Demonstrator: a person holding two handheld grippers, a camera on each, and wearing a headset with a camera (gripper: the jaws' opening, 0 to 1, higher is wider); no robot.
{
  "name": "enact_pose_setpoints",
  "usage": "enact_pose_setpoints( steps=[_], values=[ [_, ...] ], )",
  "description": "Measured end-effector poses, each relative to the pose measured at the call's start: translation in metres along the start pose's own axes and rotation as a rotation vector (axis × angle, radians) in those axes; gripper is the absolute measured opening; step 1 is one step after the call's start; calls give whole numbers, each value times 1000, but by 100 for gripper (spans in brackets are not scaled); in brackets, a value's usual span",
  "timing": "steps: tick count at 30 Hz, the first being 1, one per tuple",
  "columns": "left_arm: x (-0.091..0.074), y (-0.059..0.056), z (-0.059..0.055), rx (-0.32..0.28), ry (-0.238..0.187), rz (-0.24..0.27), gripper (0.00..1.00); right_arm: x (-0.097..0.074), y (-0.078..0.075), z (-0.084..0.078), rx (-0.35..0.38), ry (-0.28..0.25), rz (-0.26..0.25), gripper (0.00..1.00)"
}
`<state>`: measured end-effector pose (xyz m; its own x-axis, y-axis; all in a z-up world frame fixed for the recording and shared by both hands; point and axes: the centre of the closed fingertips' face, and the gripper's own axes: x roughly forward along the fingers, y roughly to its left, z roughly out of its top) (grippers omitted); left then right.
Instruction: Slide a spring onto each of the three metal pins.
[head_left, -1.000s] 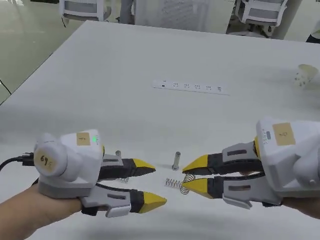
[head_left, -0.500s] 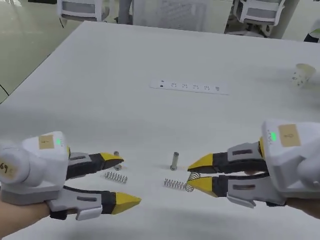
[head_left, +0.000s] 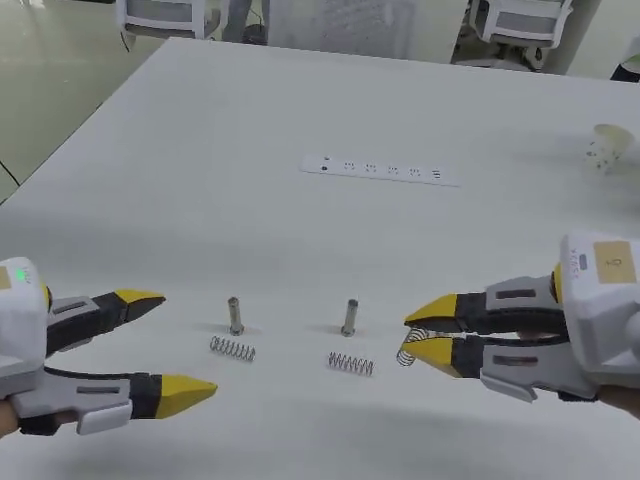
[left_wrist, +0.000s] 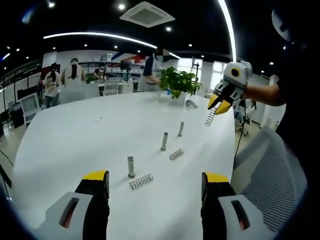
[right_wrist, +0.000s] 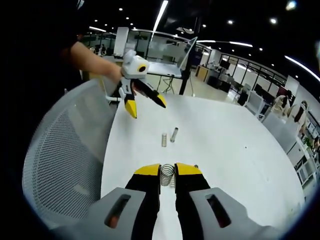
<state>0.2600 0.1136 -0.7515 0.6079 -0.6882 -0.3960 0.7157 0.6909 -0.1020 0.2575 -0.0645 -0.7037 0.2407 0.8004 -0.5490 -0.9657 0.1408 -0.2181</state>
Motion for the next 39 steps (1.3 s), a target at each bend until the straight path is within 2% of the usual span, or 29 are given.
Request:
enact_pose_setpoints(
  steps=[5, 13, 28, 32, 39],
  values=[
    [0, 0, 0, -24, -17, 11, 86, -2, -2, -5, 9, 6, -15, 8],
    [-1, 4, -2, -33, -22, 31, 96, -6, -8, -10, 27, 5, -42, 8],
    [-3, 7, -1, -44, -31, 40, 98, -11, -16, -27, 47, 57, -48, 8],
    [-3, 6, -1, -46, -30, 37, 98, -14, -30, -39, 73, 94, -82, 8],
    [-3, 6, -1, -48, -34, 44, 98, -21, -61, -55, 151, 114, -163, 8]
  ],
)
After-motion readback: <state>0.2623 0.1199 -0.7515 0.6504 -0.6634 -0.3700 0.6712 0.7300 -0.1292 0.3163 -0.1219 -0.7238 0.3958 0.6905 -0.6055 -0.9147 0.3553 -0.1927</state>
